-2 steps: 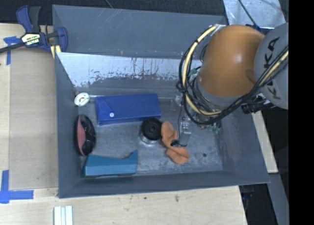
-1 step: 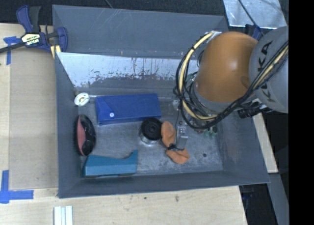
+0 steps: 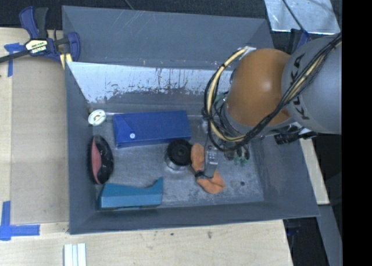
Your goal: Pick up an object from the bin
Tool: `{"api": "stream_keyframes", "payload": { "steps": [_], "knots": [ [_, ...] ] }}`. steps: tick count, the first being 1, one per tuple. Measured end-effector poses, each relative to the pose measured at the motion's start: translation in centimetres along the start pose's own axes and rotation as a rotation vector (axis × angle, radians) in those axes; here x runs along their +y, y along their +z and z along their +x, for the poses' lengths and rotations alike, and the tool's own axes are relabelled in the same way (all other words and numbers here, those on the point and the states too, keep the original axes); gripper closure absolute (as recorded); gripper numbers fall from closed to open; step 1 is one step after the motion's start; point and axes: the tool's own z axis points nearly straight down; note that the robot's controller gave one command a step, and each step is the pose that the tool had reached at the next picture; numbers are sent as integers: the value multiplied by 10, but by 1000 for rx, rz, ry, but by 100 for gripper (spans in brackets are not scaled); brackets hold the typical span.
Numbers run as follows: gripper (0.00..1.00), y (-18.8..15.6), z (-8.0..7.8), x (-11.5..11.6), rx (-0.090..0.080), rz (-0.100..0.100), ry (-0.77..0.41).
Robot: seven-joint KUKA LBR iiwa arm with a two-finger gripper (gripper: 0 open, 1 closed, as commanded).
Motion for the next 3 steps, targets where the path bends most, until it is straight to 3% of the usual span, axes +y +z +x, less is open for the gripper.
{"api": "stream_keyframes", "payload": {
  "steps": [1, 2, 3],
  "knots": [
    [0, 44, -2, 6, 8, 2, -58],
    [100, 74, -18, 10, 17, 3, -50],
    [100, 74, -18, 10, 17, 3, -50]
  ]
}}
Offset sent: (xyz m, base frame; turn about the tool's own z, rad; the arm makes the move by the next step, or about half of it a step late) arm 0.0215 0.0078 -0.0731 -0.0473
